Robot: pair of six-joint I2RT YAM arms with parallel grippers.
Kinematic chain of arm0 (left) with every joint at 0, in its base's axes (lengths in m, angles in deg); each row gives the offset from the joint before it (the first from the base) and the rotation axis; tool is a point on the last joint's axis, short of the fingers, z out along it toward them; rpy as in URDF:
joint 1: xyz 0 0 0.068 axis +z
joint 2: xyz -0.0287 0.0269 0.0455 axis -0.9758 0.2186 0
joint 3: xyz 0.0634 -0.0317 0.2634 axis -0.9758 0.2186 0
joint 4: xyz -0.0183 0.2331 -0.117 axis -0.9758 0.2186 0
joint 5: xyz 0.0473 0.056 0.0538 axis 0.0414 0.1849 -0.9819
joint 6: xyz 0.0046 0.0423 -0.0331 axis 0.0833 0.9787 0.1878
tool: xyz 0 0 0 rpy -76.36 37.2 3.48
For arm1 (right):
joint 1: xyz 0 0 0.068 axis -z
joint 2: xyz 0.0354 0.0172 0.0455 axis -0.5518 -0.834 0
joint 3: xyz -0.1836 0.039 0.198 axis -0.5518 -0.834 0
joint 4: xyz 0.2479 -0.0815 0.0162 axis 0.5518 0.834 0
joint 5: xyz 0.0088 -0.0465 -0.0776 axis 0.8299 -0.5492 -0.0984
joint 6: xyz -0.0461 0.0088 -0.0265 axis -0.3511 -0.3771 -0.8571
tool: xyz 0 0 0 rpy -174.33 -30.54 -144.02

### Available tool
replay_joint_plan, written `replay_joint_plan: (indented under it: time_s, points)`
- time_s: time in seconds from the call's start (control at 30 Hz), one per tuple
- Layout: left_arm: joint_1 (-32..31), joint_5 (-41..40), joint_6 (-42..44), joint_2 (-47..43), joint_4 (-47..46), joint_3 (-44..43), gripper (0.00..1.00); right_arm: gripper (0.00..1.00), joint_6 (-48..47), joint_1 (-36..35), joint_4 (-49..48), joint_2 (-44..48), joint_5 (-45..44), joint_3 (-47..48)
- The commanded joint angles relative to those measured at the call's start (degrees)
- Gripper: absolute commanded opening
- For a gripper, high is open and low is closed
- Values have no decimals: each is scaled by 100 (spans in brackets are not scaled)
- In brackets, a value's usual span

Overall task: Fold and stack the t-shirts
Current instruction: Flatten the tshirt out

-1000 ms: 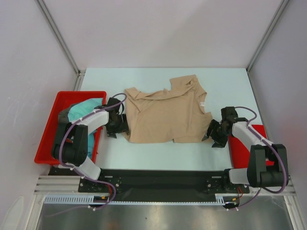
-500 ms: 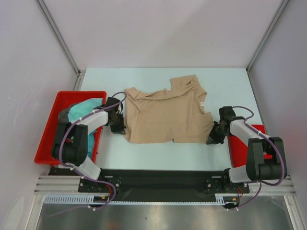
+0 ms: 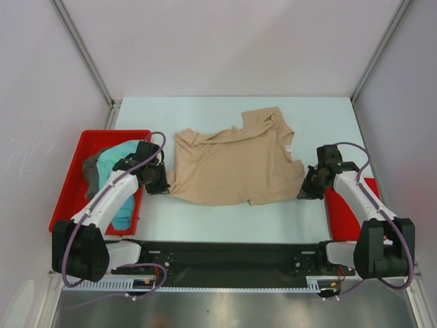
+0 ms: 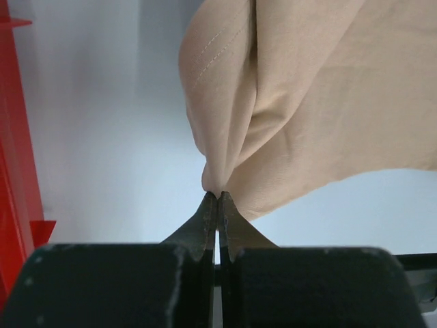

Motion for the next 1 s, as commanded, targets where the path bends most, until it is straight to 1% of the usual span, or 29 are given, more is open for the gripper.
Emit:
replay_joint_plan:
  time_s: [0.0, 0.03, 0.07, 0.13, 0.2, 0.27, 0.3, 0.33, 0.37, 0.4, 0.43, 0.47, 0.5, 0.53, 0.57, 0.6, 0.63, 0.67, 0.7, 0.73, 0.8, 0.87, 0.9, 0.93, 0.97]
  points:
    - [-19, -267, -28, -170, 411, -432, 0, 0, -160, 96, 351, 248, 149, 430]
    - [-19, -285, -10, -214, 525, -512, 0, 0, -178, 96, 639, 414, 201, 510]
    - [-19, -529, 16, -240, 596, -583, 0, 0, -222, 122, 790, 494, 280, 581]
    - [-19, -697, 16, -363, 710, -820, 0, 0, -222, 140, 1167, 713, 351, 783]
    - [-19, -865, 34, -320, 719, -1126, 0, 0, -196, 183, 1161, 837, 386, 862]
    - [-19, -909, 95, -154, 571, -1347, 1, 0, -143, 262, 741, 768, 439, 942]
    - [-19, -918, 104, -40, 387, -1565, 0, 0, -108, 306, 391, 602, 526, 1011]
    - [-10, -901, 121, 344, 333, -1707, 0, 0, -82, 350, 222, 374, 588, 1125]
    - [16, -857, 148, 583, 307, -1882, 0, 0, -81, 351, 29, -220, 684, 1414]
    - [25, -769, 174, 907, 298, -2293, 0, 0, -73, 351, -147, -556, 798, 1634]
    - [25, -795, 218, 1189, 271, -2497, 0, 0, -55, 498, -358, -890, 869, 1871]
    - [25, -804, 253, 1749, 202, -2647, 1, 0, -64, 552, -404, -1659, 1027, 2456]
    - [60, -760, 262, 2024, 175, -3014, 2, 0, -99, 579, -404, -1980, 1028, 2749]
    - [87, -716, 271, 2279, 253, -3253, 2, 10, -160, 588, -352, -2323, 985, 3005]
    - [104, -751, 341, 2708, 271, -3447, 5, 14, -300, 605, -282, -2570, 932, 3312]
    - [96, -812, 376, 2860, 254, -3779, 17, 18, -388, 666, -194, -2981, 853, 3793]
    - [104, -987, 376, 3027, 358, -3974, 26, 27, -432, 693, 33, -3090, 774, 4033]
    - [104, -1067, 437, 3255, 472, -4193, 35, 33, -563, 702, 114, -3161, 669, 4184]
    - [104, -1093, 490, 3310, 586, -4465, 56, 41, -643, 711, 193, -3135, 668, 4281]
    - [104, -1094, 499, 3301, 588, -4503, 70, 43, -644, 711, 220, -3083, 676, 4256]
    - [104, -980, 552, 3136, 492, -4303, 87, 44, -696, 694, 246, -2925, 720, 4011]
    - [104, -883, 570, 2968, 412, -3847, 88, 44, -705, 685, 133, -2574, 790, 3318]
    - [104, -857, 570, 2802, 342, -3687, 87, 44, -671, 685, -33, -2451, 808, 3054]
    - [104, -830, 561, 2705, 289, -3503, 85, 43, -653, 685, -139, -2197, 817, 2512]
    - [104, -717, 578, 2625, 228, -3327, 83, 43, -618, 693, -253, -2108, 835, 2289]
